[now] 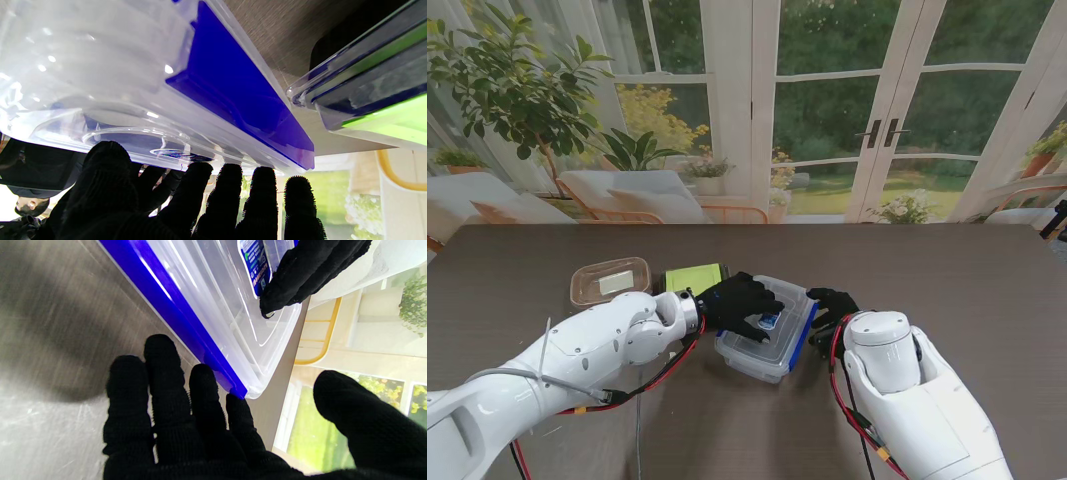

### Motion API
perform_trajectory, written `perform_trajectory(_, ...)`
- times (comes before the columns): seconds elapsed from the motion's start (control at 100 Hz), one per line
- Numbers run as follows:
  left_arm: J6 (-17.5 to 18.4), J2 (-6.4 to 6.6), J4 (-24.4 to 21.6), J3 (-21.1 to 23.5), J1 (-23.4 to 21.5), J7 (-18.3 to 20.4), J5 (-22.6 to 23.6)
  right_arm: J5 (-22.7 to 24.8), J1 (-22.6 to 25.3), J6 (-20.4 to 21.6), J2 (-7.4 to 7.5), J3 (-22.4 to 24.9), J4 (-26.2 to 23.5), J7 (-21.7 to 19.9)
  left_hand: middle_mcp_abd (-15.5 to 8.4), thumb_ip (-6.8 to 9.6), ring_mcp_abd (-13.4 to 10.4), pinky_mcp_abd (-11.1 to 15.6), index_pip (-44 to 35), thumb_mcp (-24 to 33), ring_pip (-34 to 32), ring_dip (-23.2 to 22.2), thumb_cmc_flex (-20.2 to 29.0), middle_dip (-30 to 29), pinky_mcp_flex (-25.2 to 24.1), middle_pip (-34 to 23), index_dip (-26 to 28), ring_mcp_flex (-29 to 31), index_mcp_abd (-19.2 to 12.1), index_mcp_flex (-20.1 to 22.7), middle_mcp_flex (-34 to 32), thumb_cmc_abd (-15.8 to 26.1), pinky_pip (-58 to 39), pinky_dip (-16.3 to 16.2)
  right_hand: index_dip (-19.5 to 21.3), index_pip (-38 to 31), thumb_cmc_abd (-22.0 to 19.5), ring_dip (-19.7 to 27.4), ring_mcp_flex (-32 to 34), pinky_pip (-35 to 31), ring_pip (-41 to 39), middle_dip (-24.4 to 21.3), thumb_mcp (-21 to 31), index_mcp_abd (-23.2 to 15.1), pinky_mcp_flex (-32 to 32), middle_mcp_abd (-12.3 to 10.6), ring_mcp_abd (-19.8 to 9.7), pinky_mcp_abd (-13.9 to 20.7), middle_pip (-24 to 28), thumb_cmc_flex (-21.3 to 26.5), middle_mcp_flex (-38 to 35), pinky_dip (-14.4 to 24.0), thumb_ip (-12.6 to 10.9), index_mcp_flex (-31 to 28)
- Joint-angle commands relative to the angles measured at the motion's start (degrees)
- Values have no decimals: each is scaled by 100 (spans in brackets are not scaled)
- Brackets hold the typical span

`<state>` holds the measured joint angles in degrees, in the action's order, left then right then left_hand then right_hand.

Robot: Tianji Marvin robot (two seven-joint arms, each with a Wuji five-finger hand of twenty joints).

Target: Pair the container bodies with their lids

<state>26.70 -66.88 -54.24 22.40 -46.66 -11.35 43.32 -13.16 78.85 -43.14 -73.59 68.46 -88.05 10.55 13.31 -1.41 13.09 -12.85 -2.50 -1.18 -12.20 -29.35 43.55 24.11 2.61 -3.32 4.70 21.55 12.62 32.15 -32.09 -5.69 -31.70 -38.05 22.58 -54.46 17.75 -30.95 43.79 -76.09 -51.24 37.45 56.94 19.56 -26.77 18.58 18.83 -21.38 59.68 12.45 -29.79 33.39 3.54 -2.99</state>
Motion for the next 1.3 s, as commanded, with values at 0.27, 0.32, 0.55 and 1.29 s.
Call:
perform_trajectory(0.27,-11,-37,181,-114,-111,192,39,-65,39,156,-128,-98,-196,-78,-38,99,-110,167,-111,232,-88,16,143,126,-157,-477,41,18,-95,124,-359,80,133,-80,362,-1008,238,-29,-437,130,-70,150,56,-321,678,-291,-140,323,234,41,539,32,109,-231)
perform_trajectory(0.32,-2,-43,194,-130,-100,184,38,-57,39,172,-128,-103,-190,-70,-49,96,-113,165,-126,239,-84,17,129,125,-158,-475,47,9,-147,158,-355,82,135,-80,352,-995,225,-29,-490,138,-72,158,43,-330,714,-302,-156,348,240,38,596,35,108,-226)
perform_trajectory(0.55,-50,-46,188,-253,-32,175,111,-41,74,184,-119,-87,-216,-72,-27,92,-112,186,-276,285,-72,19,129,120,-175,-463,118,-16,-470,488,-316,76,159,-75,267,-831,188,-5,-716,222,-19,163,-16,-432,892,-331,-172,409,214,57,848,38,98,-222)
perform_trajectory(1.29,-312,-53,144,-495,59,32,351,-93,292,348,-109,-74,-443,27,-29,48,-125,207,-278,21,-66,15,-31,110,-164,-450,210,-47,-461,537,-238,181,170,-95,178,-483,158,65,-1094,385,143,145,-70,-537,1102,-353,-328,609,149,84,1355,63,79,-214)
